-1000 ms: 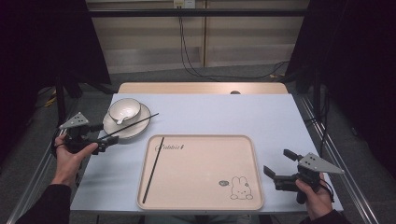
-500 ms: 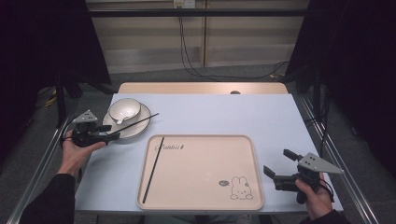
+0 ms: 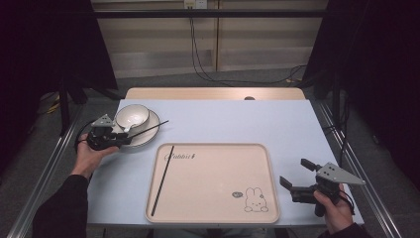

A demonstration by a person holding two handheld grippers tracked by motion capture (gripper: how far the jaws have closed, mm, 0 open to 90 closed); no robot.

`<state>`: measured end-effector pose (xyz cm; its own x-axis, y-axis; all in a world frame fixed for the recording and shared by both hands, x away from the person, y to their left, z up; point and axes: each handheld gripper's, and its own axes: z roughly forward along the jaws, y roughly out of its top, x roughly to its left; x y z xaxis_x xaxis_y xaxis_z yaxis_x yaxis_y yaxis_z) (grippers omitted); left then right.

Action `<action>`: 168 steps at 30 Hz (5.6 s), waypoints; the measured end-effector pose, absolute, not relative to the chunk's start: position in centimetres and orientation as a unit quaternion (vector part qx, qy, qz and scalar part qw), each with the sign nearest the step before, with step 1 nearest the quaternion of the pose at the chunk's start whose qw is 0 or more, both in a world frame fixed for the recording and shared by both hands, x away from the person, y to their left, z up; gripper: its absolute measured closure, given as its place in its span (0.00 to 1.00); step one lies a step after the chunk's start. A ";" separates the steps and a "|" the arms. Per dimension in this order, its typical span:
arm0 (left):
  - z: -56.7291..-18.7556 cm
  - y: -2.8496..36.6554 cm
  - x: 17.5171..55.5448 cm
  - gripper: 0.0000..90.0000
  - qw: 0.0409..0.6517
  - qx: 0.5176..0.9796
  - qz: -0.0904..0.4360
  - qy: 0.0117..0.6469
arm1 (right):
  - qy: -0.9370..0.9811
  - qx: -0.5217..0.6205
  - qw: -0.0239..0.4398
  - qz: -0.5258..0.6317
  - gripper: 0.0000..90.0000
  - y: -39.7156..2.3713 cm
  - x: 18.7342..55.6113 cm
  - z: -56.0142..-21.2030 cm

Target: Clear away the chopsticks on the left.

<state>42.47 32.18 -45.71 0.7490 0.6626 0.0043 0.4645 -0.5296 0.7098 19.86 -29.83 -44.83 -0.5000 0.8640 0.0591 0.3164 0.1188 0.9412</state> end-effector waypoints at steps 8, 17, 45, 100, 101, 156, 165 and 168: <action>-45.8 31.4 42.8 0.95 0.350 0.873 0.126 0.315 | 0.699 0.423 0.268 0.511 0.02 -29.9 19.9 -44.8; -45.3 31.1 42.4 0.95 0.356 0.873 0.103 0.318 | 0.698 0.422 0.267 0.513 0.02 -29.8 19.9 -44.8; -41.2 33.3 36.4 0.96 0.410 0.831 0.072 0.368 | 0.697 0.423 0.268 0.513 0.02 -29.7 19.8 -44.8; -43.2 20.1 26.1 0.95 0.380 0.741 0.078 0.549 | 0.703 0.418 0.265 0.512 0.02 -29.6 19.9 -44.8; -43.2 20.1 26.1 0.95 0.380 0.741 0.078 0.549 | 0.703 0.416 0.265 0.512 0.02 -29.6 19.9 -44.8; -44.7 18.5 26.3 0.56 0.388 0.764 0.068 0.511 | 0.703 0.416 0.264 0.513 0.02 -29.5 19.9 -44.8; -42.8 20.5 25.8 0.15 0.441 0.775 0.114 0.437 | 0.702 0.416 0.263 0.514 0.02 -29.6 19.8 -44.7; -42.4 21.4 25.6 0.06 0.451 0.774 0.124 0.427 | 0.702 0.417 0.264 0.514 0.02 -29.6 19.9 -44.7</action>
<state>25.61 21.37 -42.41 0.6047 0.7726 -0.1936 0.5499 -0.2291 0.8032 19.85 -29.56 -44.75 -0.5132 0.8563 0.0576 0.3140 0.1248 0.9412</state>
